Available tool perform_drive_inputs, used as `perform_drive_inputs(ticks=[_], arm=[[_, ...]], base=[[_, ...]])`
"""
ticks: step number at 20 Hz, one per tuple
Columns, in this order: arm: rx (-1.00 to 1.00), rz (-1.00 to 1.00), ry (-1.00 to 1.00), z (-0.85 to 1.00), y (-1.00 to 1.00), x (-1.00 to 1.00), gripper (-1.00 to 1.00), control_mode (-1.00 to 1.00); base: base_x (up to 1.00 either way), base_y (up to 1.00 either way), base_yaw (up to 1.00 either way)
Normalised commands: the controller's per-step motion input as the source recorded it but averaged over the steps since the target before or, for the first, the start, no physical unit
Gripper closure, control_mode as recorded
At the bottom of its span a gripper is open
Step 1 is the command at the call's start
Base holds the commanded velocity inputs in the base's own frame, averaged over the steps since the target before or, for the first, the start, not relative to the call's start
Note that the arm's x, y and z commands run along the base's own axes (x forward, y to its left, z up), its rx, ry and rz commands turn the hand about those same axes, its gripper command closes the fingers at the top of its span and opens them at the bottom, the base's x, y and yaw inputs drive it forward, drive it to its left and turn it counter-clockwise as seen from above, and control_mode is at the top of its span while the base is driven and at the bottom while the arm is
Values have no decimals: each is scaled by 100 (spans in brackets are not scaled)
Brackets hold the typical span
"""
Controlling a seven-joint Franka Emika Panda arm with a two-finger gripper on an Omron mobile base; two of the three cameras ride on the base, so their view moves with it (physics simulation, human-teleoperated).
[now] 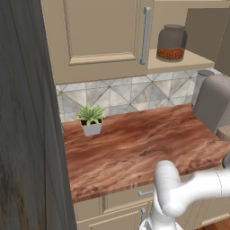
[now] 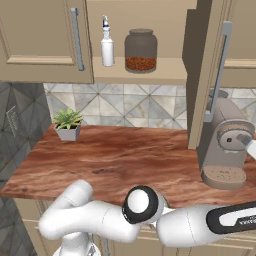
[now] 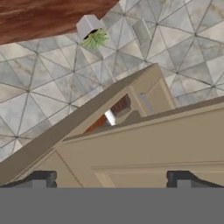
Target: Pick the jar and jar from the dining table and place them in the open cabinet. Close the cabinet after placing the objects.
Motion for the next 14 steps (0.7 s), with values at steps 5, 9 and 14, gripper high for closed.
perform_drive_inputs(ticks=[5, 9, 14], arm=[[-3, 0, 0, 0, 0, 0, -100, -100], [-24, 0, 6, 9, 22, 0, -100, -100], [-24, 0, 8, 41, 27, 0, -100, -100]], base=[[0, 0, 0], [0, 0, 0], [0, 0, 0]])
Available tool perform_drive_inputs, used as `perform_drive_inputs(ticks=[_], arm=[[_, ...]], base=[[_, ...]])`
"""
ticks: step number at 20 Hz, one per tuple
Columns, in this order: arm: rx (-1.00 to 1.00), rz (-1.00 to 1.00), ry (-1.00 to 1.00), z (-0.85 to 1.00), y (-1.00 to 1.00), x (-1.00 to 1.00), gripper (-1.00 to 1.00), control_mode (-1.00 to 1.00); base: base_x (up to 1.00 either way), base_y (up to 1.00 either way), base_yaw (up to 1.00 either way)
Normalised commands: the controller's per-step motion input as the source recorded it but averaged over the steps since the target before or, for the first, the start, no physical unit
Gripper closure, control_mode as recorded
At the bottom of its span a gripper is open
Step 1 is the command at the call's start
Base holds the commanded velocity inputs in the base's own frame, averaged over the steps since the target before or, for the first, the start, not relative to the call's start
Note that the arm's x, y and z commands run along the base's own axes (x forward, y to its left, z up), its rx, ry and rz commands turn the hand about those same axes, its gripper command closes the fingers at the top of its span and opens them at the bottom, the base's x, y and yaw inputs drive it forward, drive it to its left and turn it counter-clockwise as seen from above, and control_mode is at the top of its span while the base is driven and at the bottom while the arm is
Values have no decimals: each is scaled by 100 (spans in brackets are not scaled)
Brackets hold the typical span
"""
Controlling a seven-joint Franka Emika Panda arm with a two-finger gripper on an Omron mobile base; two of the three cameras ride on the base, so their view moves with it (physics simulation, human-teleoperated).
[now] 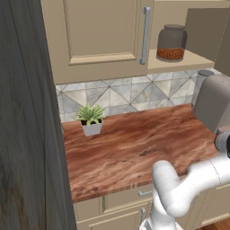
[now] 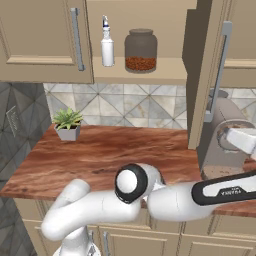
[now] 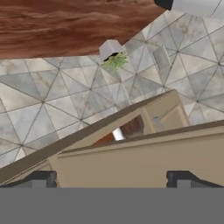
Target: Pick the jar and jar from the dining table and place them in the open cabinet. Close the cabinet after placing the objects.
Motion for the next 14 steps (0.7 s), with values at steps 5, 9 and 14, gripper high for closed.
perform_drive_inputs(ticks=[5, 9, 14], arm=[[-26, 0, 6, 61, 48, 0, -100, -100], [-29, 0, 1, 47, 71, 0, -100, -100], [-27, 0, 0, 20, 91, 0, -100, -100]], base=[[0, 0, 0], [0, 0, 0], [0, 0, 0]])
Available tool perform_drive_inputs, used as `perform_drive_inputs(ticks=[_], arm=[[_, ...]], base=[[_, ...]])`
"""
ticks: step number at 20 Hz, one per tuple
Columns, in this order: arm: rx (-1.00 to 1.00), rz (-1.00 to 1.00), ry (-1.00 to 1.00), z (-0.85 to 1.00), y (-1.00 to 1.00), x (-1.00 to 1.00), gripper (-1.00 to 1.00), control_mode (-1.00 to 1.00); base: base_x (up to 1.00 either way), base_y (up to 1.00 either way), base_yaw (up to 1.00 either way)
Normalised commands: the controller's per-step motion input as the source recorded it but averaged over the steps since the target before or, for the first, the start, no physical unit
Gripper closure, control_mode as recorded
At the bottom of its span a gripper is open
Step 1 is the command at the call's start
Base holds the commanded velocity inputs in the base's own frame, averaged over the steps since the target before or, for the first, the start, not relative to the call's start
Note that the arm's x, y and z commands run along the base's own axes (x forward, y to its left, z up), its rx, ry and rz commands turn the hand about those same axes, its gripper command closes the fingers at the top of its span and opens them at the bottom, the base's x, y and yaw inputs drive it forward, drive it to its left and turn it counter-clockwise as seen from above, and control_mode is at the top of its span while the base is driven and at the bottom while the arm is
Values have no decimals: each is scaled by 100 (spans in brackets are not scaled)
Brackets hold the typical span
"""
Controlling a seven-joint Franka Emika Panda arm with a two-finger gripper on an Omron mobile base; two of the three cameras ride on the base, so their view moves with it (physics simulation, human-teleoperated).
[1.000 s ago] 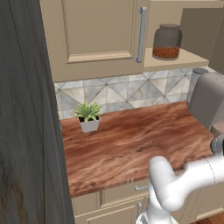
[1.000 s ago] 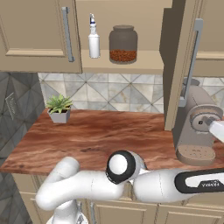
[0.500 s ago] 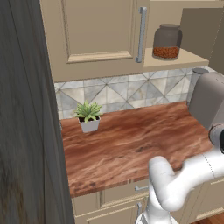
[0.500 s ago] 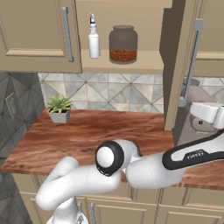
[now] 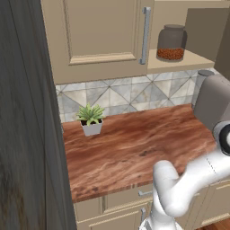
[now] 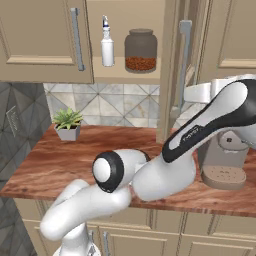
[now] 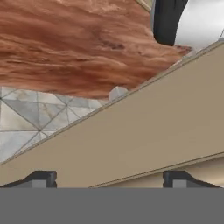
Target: Pick the jar and jar from the dining table and place them in the open cabinet. Close the cabinet after placing the objects.
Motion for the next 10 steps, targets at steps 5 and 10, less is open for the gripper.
perform_drive_inputs(ticks=[5, 10], arm=[[-25, 0, 0, 6, 87, 8, -100, -100], [-30, 0, 0, 0, 88, 20, -100, -100]], base=[[0, 0, 0], [0, 0, 0]])
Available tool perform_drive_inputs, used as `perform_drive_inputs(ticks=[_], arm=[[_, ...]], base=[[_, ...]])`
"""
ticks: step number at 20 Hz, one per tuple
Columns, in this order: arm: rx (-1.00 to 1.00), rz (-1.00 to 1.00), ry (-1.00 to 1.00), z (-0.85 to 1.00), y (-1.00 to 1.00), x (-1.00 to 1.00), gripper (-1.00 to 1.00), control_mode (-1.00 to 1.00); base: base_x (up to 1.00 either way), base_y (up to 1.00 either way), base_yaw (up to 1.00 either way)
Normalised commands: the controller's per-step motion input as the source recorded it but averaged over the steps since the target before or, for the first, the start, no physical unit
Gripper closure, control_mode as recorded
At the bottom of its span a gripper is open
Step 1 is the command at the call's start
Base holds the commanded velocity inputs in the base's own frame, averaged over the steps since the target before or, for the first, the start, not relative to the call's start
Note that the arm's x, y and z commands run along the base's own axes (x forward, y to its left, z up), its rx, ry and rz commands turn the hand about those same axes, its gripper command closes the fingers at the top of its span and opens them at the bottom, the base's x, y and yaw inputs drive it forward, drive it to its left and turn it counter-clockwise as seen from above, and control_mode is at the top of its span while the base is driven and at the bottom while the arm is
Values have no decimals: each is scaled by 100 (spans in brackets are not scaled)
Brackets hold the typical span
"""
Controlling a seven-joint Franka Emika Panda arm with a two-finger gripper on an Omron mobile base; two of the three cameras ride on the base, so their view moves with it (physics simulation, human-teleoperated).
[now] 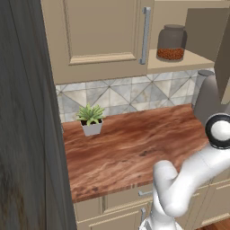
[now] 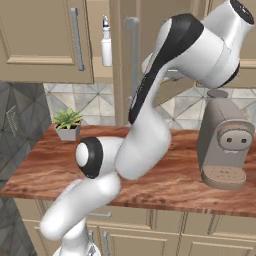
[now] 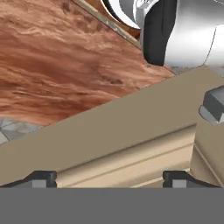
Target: Pick the jar and jar from the dining table and place them in the open cabinet. Close the cabinet after placing the objects.
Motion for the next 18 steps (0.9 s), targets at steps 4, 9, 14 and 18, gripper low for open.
perform_drive_inputs(ticks=[4, 9, 14, 18], arm=[[-30, 0, -3, 0, 72, 34, -100, -100], [-32, 3, -12, -2, 54, 44, -100, -100], [-38, 9, -27, -22, 41, 31, -100, -100], [-38, 11, -35, -26, 30, 35, -100, -100]], base=[[0, 0, 0], [0, 0, 0], [0, 0, 0], [0, 0, 0]])
